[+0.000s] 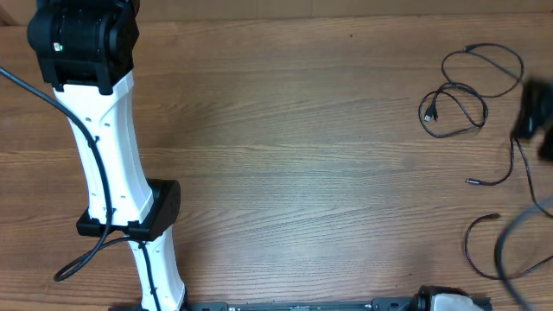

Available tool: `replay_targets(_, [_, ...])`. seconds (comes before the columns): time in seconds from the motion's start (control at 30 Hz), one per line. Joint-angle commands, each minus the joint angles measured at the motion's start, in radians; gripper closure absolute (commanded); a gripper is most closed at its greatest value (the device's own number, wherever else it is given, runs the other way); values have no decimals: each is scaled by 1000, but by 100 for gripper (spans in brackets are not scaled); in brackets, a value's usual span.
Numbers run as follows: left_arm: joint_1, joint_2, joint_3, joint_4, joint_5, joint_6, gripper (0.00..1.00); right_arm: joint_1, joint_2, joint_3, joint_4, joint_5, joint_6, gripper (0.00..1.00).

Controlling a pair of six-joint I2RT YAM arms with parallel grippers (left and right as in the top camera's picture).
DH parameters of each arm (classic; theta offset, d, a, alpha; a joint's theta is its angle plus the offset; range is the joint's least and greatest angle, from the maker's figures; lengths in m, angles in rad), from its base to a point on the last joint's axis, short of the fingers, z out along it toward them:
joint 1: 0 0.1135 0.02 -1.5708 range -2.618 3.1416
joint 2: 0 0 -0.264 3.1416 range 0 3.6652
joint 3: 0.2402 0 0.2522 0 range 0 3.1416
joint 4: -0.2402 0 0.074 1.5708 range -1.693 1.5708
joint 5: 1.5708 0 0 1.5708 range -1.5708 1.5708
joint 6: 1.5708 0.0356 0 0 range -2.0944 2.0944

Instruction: Untangle cables

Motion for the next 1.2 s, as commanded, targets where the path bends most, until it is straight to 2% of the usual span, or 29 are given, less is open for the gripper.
replay_targets(0.0, [2,9,0,2,-6,15,0,3,-158,-467,231,46,56,0])
replay_targets(0.07, [2,9,0,2,-6,15,0,3,-233,-686,378,47,56,0])
replay_targets(0.1, [2,9,0,2,-6,15,0,3,-280,-885,511,49,56,0])
replay_targets(0.13, [2,9,0,2,-6,15,0,3,-289,-947,554,49,56,0])
replay_targets(0.23, [2,9,0,-6,-6,15,0,3,-262,-1295,843,50,48,0])
replay_targets(0.27, [2,9,0,-15,-6,15,0,3,-237,-1345,897,50,48,0])
replay_targets(0.5, [2,9,0,-118,-6,15,0,3,-95,-1388,1017,50,49,0])
replay_targets(0.93, [2,9,0,-326,-6,15,0,4,-85,-1388,1075,49,49,0])
replay_targets(1.17, [2,9,0,-381,-6,15,0,4,-85,-1388,1145,49,49,0])
